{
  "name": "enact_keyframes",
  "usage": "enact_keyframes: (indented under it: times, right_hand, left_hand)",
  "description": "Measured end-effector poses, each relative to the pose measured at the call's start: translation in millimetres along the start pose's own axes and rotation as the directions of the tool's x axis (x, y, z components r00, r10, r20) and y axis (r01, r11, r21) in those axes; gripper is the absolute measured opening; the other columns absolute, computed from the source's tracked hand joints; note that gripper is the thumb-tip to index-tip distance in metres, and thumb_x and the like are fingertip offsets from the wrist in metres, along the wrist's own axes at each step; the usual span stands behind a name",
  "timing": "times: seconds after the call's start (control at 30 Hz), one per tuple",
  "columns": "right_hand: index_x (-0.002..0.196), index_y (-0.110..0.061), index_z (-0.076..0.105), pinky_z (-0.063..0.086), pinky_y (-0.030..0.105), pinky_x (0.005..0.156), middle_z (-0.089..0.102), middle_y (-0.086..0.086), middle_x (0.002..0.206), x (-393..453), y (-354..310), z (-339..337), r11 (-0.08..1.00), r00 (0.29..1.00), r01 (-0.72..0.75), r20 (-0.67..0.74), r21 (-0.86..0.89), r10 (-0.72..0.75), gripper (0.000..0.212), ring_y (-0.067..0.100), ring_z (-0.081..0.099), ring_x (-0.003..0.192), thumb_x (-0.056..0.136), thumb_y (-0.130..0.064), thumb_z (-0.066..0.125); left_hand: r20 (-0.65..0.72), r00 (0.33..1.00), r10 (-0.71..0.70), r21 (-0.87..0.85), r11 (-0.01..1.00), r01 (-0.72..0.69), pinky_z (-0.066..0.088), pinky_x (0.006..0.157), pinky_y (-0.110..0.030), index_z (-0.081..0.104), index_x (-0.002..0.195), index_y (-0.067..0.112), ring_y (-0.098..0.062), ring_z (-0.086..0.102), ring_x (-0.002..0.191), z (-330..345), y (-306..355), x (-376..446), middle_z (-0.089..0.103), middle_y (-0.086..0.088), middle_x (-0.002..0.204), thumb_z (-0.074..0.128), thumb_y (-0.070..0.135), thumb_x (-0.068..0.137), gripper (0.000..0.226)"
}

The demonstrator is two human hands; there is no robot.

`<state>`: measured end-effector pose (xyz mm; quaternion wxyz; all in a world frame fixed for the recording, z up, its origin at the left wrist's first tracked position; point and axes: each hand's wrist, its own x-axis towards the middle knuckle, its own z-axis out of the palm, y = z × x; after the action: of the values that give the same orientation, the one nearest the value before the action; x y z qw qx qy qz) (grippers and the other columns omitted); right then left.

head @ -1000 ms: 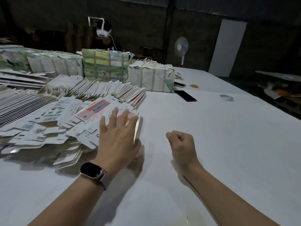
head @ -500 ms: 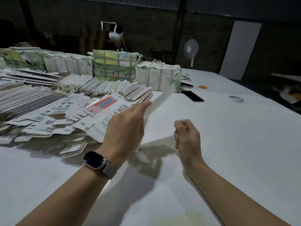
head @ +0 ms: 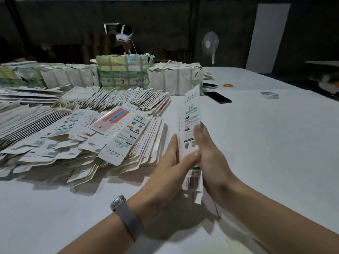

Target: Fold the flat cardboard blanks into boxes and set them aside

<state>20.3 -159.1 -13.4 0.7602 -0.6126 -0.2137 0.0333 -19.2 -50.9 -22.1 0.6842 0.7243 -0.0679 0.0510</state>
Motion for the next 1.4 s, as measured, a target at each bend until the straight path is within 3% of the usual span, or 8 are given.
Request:
enact_keyframes:
  times: [0.2,0.3,0.37,0.47,0.73,1.03,1.2,1.4]
  right_hand:
    - [0.136,-0.057,0.05,0.056,0.017,0.081,0.063,-0.026,0.128,2.7,-0.6,-12.2,0.998,0.989,-0.048,0.139,-0.035,0.052,0.047,-0.003,0.064,0.111,0.089,-0.055,0.055]
    - [0.133,-0.061,0.046,0.059,0.025,0.082,0.068,-0.027,0.119,7.9,-0.8,-17.8,0.997,0.984,-0.069,0.164,-0.031,0.074,0.057,0.004,0.067,0.111,0.084,-0.043,0.069]
    - [0.128,-0.065,0.04,0.06,0.039,0.083,0.067,-0.027,0.118,12.1,-2.9,-18.8,0.998,0.99,-0.035,0.133,-0.061,0.042,0.059,0.002,0.067,0.108,0.082,-0.047,0.072]
    - [0.144,-0.047,0.034,0.061,0.035,0.083,0.069,-0.014,0.118,18.0,-5.8,-19.8,0.999,0.998,-0.027,0.056,-0.044,0.03,0.082,0.006,0.07,0.103,0.073,-0.048,0.075]
    - [0.142,-0.029,0.045,0.063,0.038,0.074,0.072,-0.002,0.101,15.3,-10.6,-21.3,0.999,0.999,-0.039,0.008,-0.025,0.039,0.082,0.017,0.074,0.092,0.069,-0.038,0.081]
    - [0.13,-0.019,0.057,0.056,0.054,0.093,0.069,0.014,0.119,14.6,-11.0,-23.1,0.997,0.996,-0.078,0.04,0.016,0.077,0.057,0.037,0.066,0.111,0.077,-0.032,0.075]
    - [0.136,-0.046,0.044,0.059,0.035,0.055,0.071,-0.005,0.101,13.0,-13.0,-16.0,0.999,1.0,-0.025,0.004,-0.023,0.025,0.092,0.016,0.075,0.085,0.056,-0.056,0.089]
    - [0.123,-0.058,0.054,0.06,0.036,0.065,0.07,-0.008,0.114,15.4,-11.1,-21.2,0.994,0.996,-0.091,0.007,0.061,0.091,0.048,0.018,0.073,0.098,0.077,-0.06,0.067]
  left_hand:
    - [0.156,0.977,-0.142,-0.244,0.954,0.177,0.056,0.06,-0.017,0.058,0.139,0.013,0.002,0.071,0.069,3.9,-0.4,13.0,0.072,-0.005,0.093,0.059,0.028,0.091,0.05]
    - [0.158,0.982,-0.099,-0.342,0.928,0.149,0.054,0.052,-0.016,0.072,0.092,0.009,-0.007,0.069,0.055,3.4,9.3,20.1,0.07,-0.001,0.071,0.049,0.021,0.085,0.027]
    - [0.18,0.984,0.006,-0.235,0.971,0.037,0.046,0.045,-0.01,0.065,0.102,0.009,-0.004,0.062,0.05,-7.2,11.0,19.6,0.059,-0.003,0.073,0.054,0.021,0.099,0.017]
    - [0.251,0.965,0.079,-0.125,0.991,-0.049,0.051,0.061,-0.012,0.051,0.122,0.012,-0.001,0.065,0.071,-9.7,7.1,24.8,0.062,0.0,0.087,0.084,0.048,0.055,0.082]
    - [0.221,0.973,0.074,-0.365,0.931,0.012,0.053,0.102,-0.044,0.063,0.133,0.029,-0.035,0.063,0.124,-1.6,-4.2,11.1,0.067,-0.018,0.131,0.061,0.021,0.095,0.039]
    - [0.154,0.986,0.057,-0.267,0.964,-0.014,0.059,0.084,-0.038,0.052,0.137,0.027,-0.032,0.072,0.105,-9.1,-5.6,14.4,0.073,-0.017,0.117,0.073,0.03,0.083,0.058]
    - [0.168,0.983,0.07,-0.191,0.981,-0.037,0.054,0.061,-0.029,0.065,0.123,0.041,-0.022,0.067,0.081,-6.3,-3.1,11.9,0.072,-0.004,0.1,0.064,0.046,0.081,0.043]
    - [0.217,0.97,-0.106,-0.322,0.931,0.174,0.06,0.064,-0.026,0.067,0.114,0.001,-0.015,0.073,0.064,-12.4,-5.2,23.0,0.075,-0.014,0.083,0.084,0.056,0.073,0.07]
